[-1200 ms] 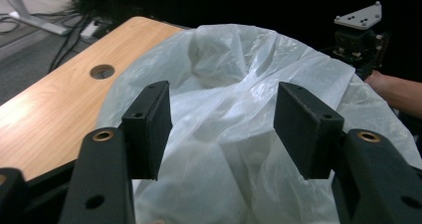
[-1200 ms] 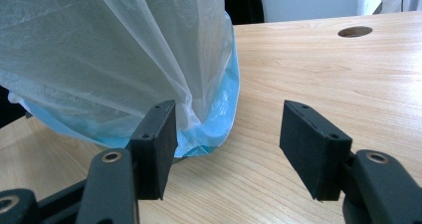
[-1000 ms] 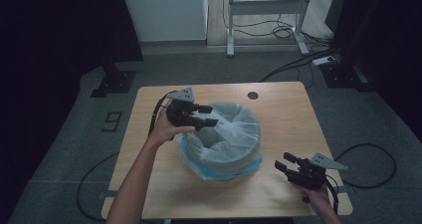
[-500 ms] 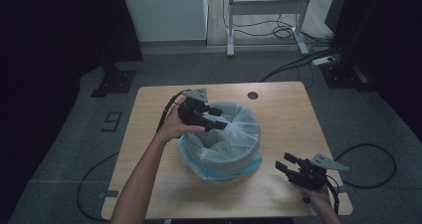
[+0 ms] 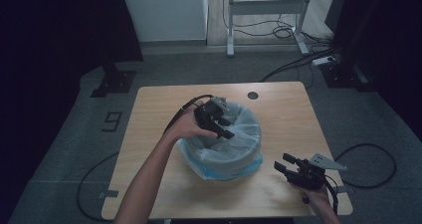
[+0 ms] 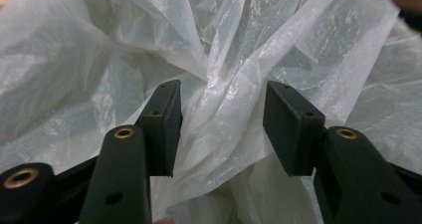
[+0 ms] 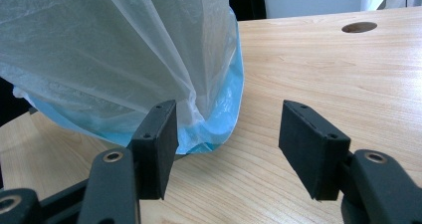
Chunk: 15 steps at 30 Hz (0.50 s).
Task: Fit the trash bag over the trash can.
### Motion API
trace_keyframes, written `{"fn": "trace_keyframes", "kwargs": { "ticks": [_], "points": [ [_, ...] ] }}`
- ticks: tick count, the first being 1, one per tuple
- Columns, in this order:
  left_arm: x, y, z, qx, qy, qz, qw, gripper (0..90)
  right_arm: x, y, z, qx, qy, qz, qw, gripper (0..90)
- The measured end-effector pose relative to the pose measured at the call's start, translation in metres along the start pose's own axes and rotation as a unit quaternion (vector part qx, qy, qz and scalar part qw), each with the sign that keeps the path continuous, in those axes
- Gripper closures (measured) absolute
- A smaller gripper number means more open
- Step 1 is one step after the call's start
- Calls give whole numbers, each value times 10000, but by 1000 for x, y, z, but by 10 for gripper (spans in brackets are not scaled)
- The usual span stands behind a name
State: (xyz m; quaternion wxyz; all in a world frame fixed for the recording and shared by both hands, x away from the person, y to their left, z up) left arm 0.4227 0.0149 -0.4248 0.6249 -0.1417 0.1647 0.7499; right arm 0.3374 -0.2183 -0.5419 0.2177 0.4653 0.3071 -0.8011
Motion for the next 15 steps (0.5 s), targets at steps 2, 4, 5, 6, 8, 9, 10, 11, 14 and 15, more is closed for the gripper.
{"fn": "trace_keyframes", "kwargs": {
  "ticks": [2, 4, 5, 6, 8, 9, 10, 11, 14, 15],
  "points": [
    [-1, 1, -2, -29, -97, -37, 9999, 491, 0, 0, 0, -5, 4, 2, 10000, 397],
    [-2, 2, -2, -51, -135, -46, 9999, 490, 0, 0, 0, -7, 5, 3, 10000, 397],
    [-3, 2, -3, -57, -184, -50, 9998, 490, 0, 0, 0, -7, 3, 3, 10000, 397],
    [-3, 3, -4, -61, -218, -49, 9997, 489, 0, 0, 0, -5, -6, 1, 10000, 397],
    [-3, 4, -7, -88, -373, -83, 9992, 489, 0, 0, 0, -7, -6, 5, 10000, 397],
    [-2, 5, -9, -116, -463, -112, 9988, 488, 0, 0, 0, -7, -5, 19, 10000, 397],
    [-2, 6, -10, -140, -536, -138, 9984, 488, -1, 0, 0, -4, -8, 19, 10000, 397],
    [-2, 6, -11, -170, -600, -164, 9979, 487, -1, 0, 0, -4, -9, 13, 10000, 397],
    [-2, 7, -10, -182, -551, -171, 9982, 484, 0, 0, 0, 6, -13, 20, 10000, 397],
    [-2, 7, -10, -184, -510, -162, 9984, 480, 0, 0, 0, 9, -18, 21, 10000, 397]
  ]
}}
Point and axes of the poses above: each handheld gripper's, and its own axes: z roughly backward along the jaws, x roughly out of its underside, y roughly to its right, the point moved 8 cm from there along -z, roughly forward along the jaws, and after that the axes turned 9 degrees about -y, right-handed, at the moved point
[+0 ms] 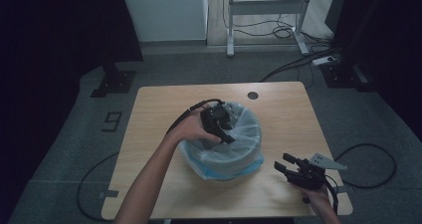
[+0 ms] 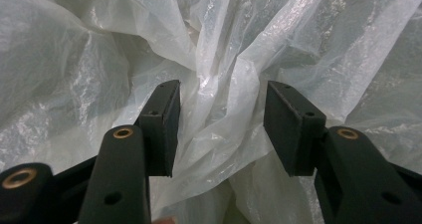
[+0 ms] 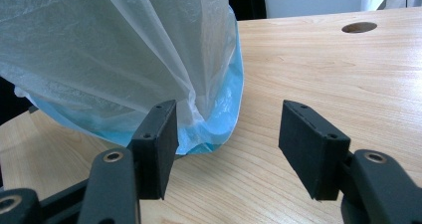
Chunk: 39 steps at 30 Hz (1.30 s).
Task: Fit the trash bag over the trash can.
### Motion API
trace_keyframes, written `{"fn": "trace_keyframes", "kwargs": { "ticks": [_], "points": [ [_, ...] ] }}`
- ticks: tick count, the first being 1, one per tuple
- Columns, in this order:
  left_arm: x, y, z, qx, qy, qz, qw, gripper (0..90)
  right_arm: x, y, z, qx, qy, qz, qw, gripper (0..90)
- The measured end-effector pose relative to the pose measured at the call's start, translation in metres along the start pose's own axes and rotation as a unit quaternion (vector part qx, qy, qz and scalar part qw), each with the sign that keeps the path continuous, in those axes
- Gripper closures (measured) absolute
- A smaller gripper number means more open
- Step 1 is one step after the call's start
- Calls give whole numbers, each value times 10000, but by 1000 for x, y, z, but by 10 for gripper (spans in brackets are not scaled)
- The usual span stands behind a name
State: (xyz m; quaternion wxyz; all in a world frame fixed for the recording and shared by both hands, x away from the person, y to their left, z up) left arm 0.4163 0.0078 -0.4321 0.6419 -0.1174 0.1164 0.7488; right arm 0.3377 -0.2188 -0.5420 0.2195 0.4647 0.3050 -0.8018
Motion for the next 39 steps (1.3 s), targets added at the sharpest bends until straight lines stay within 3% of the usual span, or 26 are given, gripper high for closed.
{"fn": "trace_keyframes", "kwargs": {
  "ticks": [5, 8, 10, 17, 23, 26, 30, 34, 38, 39],
  "points": [
    [2, -3, 11, 38, 464, 69, 9989, 439, -1, 1, 1, 10, 18, -15, 10000, 397],
    [7, -6, 22, 62, 793, 172, 9967, 430, -1, 1, 2, 13, 28, -23, 10000, 397],
    [12, -10, 25, 17, 806, 281, 9963, 428, -1, 2, 2, 13, 27, -31, 10000, 397],
    [30, -21, 23, -127, 506, 532, 9972, 420, 0, 0, -1, 7, -5, -15, 10000, 397],
    [36, -24, 17, -150, 314, 596, 9976, 417, 0, 0, -1, 12, -11, -12, 10000, 397],
    [36, -24, 17, -192, 313, 617, 9974, 416, 1, 1, 0, 17, -10, -22, 10000, 396],
    [36, -22, 23, -186, 560, 624, 9963, 399, 0, 1, 1, 27, 12, -21, 10000, 394],
    [37, -17, 34, -222, 1060, 590, 9924, 350, -1, 2, 1, 45, 19, -42, 10000, 388],
    [43, -13, 43, -369, 1436, 663, 9867, 323, 0, 2, 0, 67, 1, -31, 10000, 385],
    [46, -13, 46, -436, 1558, 721, 9842, 320, 0, 2, 0, 68, 3, -35, 10000, 385]
  ]
}}
Point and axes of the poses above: each handheld gripper's, and its own axes: z roughly backward along the jaws, x roughly out of its underside, y roughly to its right, the point moved 8 cm from there along -z, roughly forward along the jaws, and after that the axes turned 9 degrees about -y, right-handed, at the moved point
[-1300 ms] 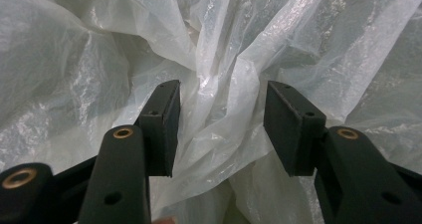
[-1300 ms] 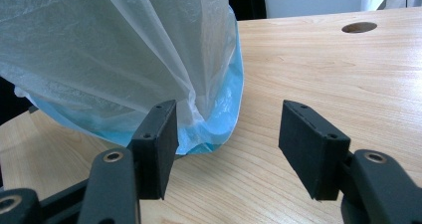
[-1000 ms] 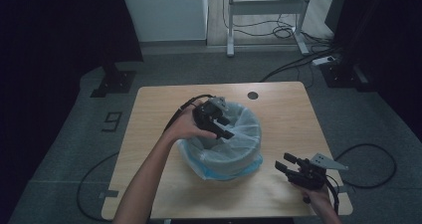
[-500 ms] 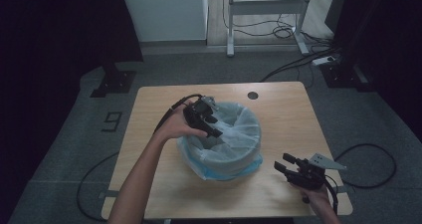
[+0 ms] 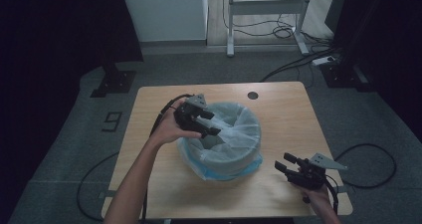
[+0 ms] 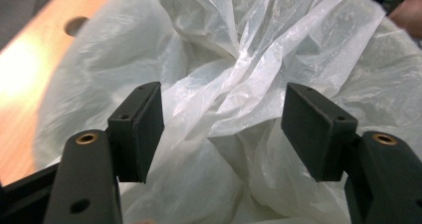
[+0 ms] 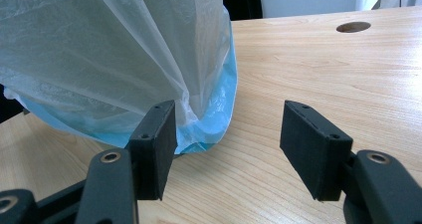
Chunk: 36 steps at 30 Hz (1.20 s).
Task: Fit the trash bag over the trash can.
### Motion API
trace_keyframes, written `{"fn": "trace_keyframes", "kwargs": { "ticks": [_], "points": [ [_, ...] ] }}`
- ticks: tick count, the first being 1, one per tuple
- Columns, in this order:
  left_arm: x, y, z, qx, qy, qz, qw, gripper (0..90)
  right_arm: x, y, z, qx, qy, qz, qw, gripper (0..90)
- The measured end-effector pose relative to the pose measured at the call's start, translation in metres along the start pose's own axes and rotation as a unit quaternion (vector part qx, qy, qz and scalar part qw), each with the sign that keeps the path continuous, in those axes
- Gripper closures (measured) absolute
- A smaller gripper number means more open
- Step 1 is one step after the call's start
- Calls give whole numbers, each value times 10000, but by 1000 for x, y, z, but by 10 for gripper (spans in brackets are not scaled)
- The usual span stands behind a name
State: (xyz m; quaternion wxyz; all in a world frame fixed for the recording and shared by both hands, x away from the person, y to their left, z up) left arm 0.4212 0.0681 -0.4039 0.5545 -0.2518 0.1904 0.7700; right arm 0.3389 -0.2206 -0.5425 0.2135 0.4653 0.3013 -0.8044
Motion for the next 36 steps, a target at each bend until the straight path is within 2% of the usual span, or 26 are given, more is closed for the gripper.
{"fn": "trace_keyframes", "kwargs": {
  "ticks": [3, 7, 9, 14, 22, 26, 29, 36],
  "points": [
    [5, -2, 10, -122, 339, 121, 9993, 315, 0, 0, 0, 24, 11, -1, 10000, 384],
    [15, -3, 23, -202, 750, 300, 9965, 314, 0, 0, 0, 61, -4, 20, 10000, 384],
    [22, -4, 28, -250, 865, 364, 9953, 314, 1, 0, 0, 66, -10, 19, 10000, 383],
    [40, -2, 35, -310, 1016, 466, 9933, 316, 1, -1, -1, 73, -31, 45, 10000, 384],
    [54, 2, 37, -320, 1250, 546, 9901, 318, 3, -1, -1, 86, -46, 56, 9999, 384],
    [62, 6, 44, -355, 1500, 603, 9862, 319, 4, 0, -1, 115, -78, 72, 9999, 384],
    [67, 8, 47, -412, 1544, 600, 9853, 320, 4, 1, -1, 128, -80, 73, 9999, 384],
    [94, 19, 55, -532, 1685, 721, 9816, 320, 4, 2, 1, 163, -67, 97, 9998, 383]
  ]
}}
Point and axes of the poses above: each handheld gripper's, and its own axes: z roughly backward along the jaws, x roughly out of its underside, y roughly to its right, the point moved 8 cm from there along -z, roughly forward along the jaws, and after that the axes turned 9 degrees about -y, right-handed, at the moved point
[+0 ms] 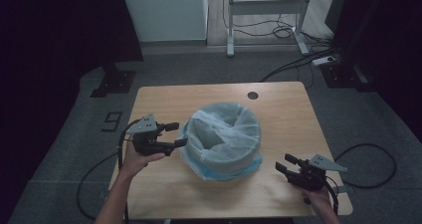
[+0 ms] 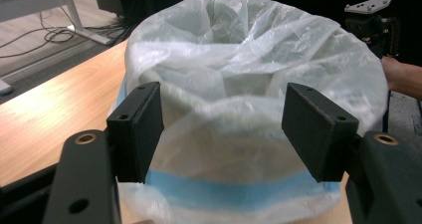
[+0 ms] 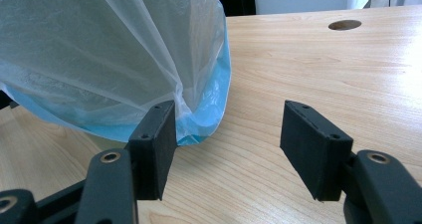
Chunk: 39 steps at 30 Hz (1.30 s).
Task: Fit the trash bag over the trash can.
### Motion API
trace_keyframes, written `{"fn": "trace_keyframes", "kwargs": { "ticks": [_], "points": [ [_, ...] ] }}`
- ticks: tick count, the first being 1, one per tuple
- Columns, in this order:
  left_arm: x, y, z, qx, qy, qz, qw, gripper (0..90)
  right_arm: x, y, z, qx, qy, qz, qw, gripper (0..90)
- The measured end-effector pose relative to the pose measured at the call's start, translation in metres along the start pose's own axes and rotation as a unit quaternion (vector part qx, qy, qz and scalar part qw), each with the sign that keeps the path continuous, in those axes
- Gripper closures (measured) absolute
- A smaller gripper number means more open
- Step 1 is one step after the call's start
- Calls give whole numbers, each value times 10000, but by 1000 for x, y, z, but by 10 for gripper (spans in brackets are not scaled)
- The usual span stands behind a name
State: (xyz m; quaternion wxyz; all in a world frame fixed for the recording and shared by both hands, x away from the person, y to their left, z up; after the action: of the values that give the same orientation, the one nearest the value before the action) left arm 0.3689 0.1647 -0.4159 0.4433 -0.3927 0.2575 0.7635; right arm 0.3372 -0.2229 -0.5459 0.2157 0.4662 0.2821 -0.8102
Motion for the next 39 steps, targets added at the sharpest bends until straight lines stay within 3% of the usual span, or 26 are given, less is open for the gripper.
{"fn": "trace_keyframes", "kwargs": {
  "ticks": [10, 15, 16, 17, 25, 33, 39],
  "points": [
    [33, 1, 11, -223, 18, 218, 9995, 319, 2, 3, 1, 60, -21, 4, 10000, 382],
    [62, -1, 9, -402, -28, 500, 9979, 319, 3, 3, -1, 144, -65, 64, 9999, 379],
    [62, -1, 9, -402, -28, 500, 9979, 319, 3, 3, -1, 151, -74, 74, 9998, 379],
    [72, -2, 7, -463, -106, 546, 9974, 319, 4, 3, -2, 160, -90, 81, 9998, 379],
    [101, -4, -5, -586, -439, 675, 9950, 317, 6, 4, -4, 221, -161, 141, 9995, 372],
    [109, -4, -11, -597, -536, 703, 9943, 316, 6, 5, -3, 227, -156, 134, 9995, 369],
    [107, -6, -10, -595, -453, 750, 9944, 316, 5, 6, -3, 235, -139, 137, 9995, 369]
  ]
}}
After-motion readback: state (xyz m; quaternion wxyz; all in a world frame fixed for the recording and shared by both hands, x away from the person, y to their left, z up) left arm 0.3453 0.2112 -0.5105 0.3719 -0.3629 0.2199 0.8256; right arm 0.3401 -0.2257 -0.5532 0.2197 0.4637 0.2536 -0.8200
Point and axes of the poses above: each handheld gripper's, and its own axes: z roughly backward along the jaws, x roughly out of its underside, y roughly to its right, the point moved 8 cm from there along -z, roughly forward along the jaws, and after that the axes turned 9 degrees about -y, right-handed, at the moved point
